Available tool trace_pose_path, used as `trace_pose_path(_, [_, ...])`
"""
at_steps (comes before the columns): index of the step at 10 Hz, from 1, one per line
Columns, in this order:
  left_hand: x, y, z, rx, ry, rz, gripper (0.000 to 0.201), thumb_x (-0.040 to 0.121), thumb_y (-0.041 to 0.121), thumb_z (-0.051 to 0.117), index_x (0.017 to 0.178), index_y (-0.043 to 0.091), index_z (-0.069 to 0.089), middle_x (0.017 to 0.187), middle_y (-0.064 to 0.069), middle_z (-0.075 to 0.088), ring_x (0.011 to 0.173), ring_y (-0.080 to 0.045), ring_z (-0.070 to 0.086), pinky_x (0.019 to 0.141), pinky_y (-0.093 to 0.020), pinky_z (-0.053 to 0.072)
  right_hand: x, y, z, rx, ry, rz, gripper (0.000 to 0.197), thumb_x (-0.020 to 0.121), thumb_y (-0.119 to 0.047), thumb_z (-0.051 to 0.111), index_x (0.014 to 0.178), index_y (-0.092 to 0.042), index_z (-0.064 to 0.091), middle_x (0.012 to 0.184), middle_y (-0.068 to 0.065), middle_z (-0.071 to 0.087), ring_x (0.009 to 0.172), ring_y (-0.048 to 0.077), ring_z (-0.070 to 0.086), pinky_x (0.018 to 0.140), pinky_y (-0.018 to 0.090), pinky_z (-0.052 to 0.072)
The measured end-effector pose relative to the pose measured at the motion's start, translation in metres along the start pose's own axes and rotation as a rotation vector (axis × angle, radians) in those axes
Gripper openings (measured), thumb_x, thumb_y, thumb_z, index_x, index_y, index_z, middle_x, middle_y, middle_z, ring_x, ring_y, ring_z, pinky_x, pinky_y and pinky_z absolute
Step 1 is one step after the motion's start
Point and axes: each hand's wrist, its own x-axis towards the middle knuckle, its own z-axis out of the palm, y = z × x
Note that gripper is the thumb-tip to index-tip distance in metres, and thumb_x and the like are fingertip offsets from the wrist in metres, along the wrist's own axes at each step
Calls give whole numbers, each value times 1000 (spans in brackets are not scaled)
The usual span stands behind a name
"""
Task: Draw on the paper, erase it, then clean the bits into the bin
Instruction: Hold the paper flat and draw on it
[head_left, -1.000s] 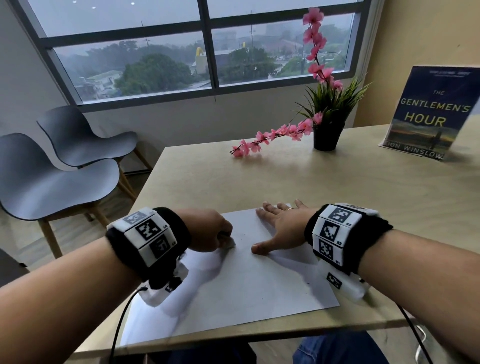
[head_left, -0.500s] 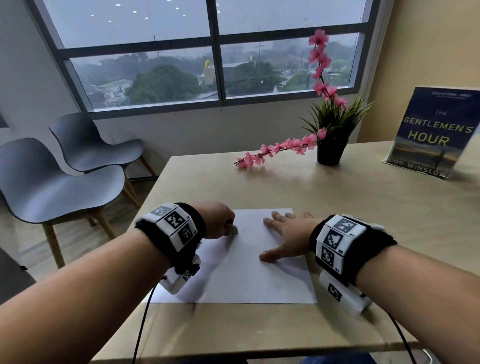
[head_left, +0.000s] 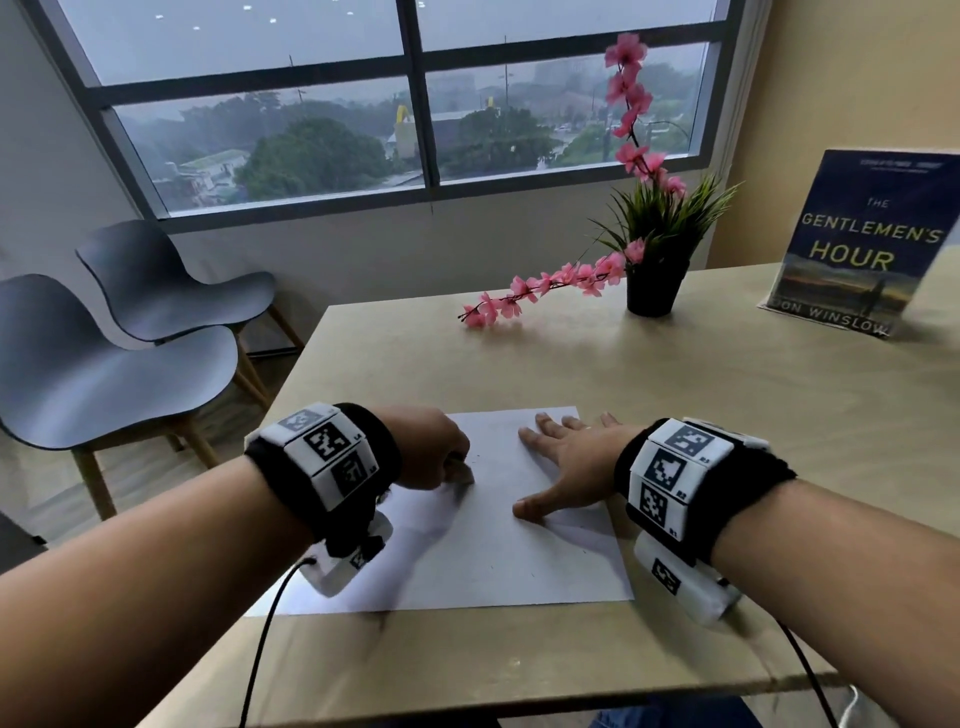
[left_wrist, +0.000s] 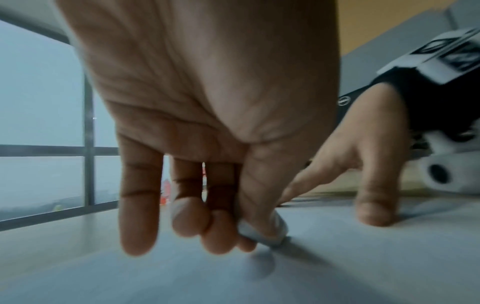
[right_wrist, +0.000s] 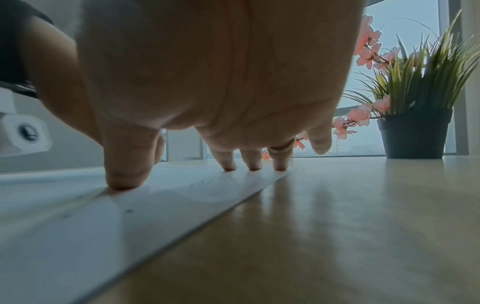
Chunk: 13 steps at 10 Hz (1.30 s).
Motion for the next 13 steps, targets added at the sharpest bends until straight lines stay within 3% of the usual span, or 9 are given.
trace_pose_path(1, [3,-5,-3,-64,28,-52,33,97,42,44,102,14,61,101,-6,61,83,-24,49,75,-30,43,-1,-2,0,9,5,6,106,77,-83,41,155,-29,-8,163,-3,-15,151,23,-4,119,55,-2])
trace_pose_path(3, [2,6,-2,-15,6,16,29,98,38,42,101,16,61,101,-3,61,81,-22,48,70,-28,39,-1,-1,0,3,-1,4,106,77,-83,40,155,-29,-9,162,-3,-16,151,23,-5,119,55,-2])
trace_pose_path(4, [8,3,-7,-43,11,-22,32,98,41,43,103,15,61,105,-6,62,83,-23,48,74,-29,41,-2,-2,0,-3,0,6,106,78,-82,40,155,-29,-9,162,-2,-15,151,23,-5,119,55,-2])
trace_pose_path(6, [5,19,-12,8,-26,62,34,99,39,41,109,14,62,107,-4,62,82,-20,46,71,-27,35,-3,-1,0,4,-3,0,105,79,-81,41,155,-29,-9,162,-2,-16,151,23,-5,119,55,-2])
trace_pose_path(8, [8,19,-20,17,7,11,35,100,36,39,112,11,61,112,-8,62,91,-27,52,71,-27,35,-1,-1,0,-9,-2,4,106,78,-82,41,155,-29,-9,162,-2,-16,151,23,-5,119,55,-2])
trace_pose_path(9, [3,28,-20,50,-24,77,35,100,37,38,111,14,61,108,-6,62,80,-21,44,70,-28,33,0,-1,1,-8,-1,4,106,78,-82,40,155,-28,-10,162,-2,-16,151,23,-5,119,55,-2])
trace_pose_path(11, [7,18,-21,34,18,15,32,100,34,40,109,12,61,110,-8,62,81,-22,44,69,-26,33,1,-1,1,1,-8,14,107,77,-83,40,154,-30,-10,162,-4,-16,151,23,-6,119,55,-2])
trace_pose_path(12, [1,21,-15,65,-30,79,29,99,34,40,107,14,60,103,-6,61,78,-22,45,67,-28,34,0,-1,1,-4,-5,16,107,76,-84,40,154,-30,-11,162,-4,-16,151,22,-6,119,55,-2])
trace_pose_path(13, [-3,12,-13,55,-42,59,31,99,36,41,107,15,61,103,-6,62,79,-22,47,68,-29,36,0,-1,1,-1,-6,13,107,76,-84,40,154,-31,-10,162,-4,-17,151,22,-6,119,55,-2])
